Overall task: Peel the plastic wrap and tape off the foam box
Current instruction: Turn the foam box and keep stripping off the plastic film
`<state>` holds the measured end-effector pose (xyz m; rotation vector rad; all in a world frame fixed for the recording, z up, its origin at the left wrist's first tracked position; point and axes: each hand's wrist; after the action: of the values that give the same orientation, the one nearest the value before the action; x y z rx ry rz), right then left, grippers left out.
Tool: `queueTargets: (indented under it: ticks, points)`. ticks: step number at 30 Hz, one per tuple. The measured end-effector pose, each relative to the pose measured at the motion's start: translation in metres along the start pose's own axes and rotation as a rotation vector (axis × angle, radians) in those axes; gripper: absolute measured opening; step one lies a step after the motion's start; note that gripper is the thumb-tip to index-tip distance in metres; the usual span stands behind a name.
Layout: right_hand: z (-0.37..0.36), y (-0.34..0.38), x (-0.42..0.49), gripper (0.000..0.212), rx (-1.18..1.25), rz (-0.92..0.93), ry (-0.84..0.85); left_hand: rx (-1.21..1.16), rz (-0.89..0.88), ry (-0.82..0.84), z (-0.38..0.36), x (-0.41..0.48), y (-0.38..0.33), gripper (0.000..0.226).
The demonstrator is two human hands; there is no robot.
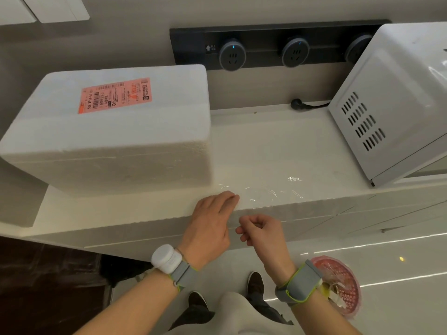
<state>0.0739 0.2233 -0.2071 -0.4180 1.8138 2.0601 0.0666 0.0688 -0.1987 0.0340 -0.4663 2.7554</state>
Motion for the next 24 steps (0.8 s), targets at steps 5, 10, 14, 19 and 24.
queueTargets:
  ticks: [5, 10, 14, 19, 24]
  points:
    - [0.001, 0.000, 0.002, 0.014, 0.011, -0.039, 0.021, 0.149, -0.018, 0.045, -0.008, -0.007, 0.000, 0.090]
    - [0.003, 0.002, 0.002, 0.016, -0.010, -0.054, 0.049, 0.172, 0.014, 0.083, -0.007, 0.000, -0.001, 0.096]
    - [0.018, 0.015, 0.002, 0.018, -0.124, -0.087, 0.145, 0.010, 0.067, 0.137, 0.005, 0.009, 0.002, 0.093]
    - [0.048, 0.059, 0.012, 0.022, -0.602, -0.050, 0.281, -0.187, 0.114, 0.270, 0.041, 0.029, -0.001, 0.074]
    - [0.055, 0.132, 0.030, 0.021, -0.657, 0.186, 0.129, -0.396, -0.072, 0.293, 0.118, 0.044, -0.013, 0.053]
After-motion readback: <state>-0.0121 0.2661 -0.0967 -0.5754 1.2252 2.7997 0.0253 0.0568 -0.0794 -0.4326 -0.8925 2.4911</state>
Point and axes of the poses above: each hand's wrist, its own x-axis towards the middle knuckle, its own z-axis out of the back of the hand, y = z × x
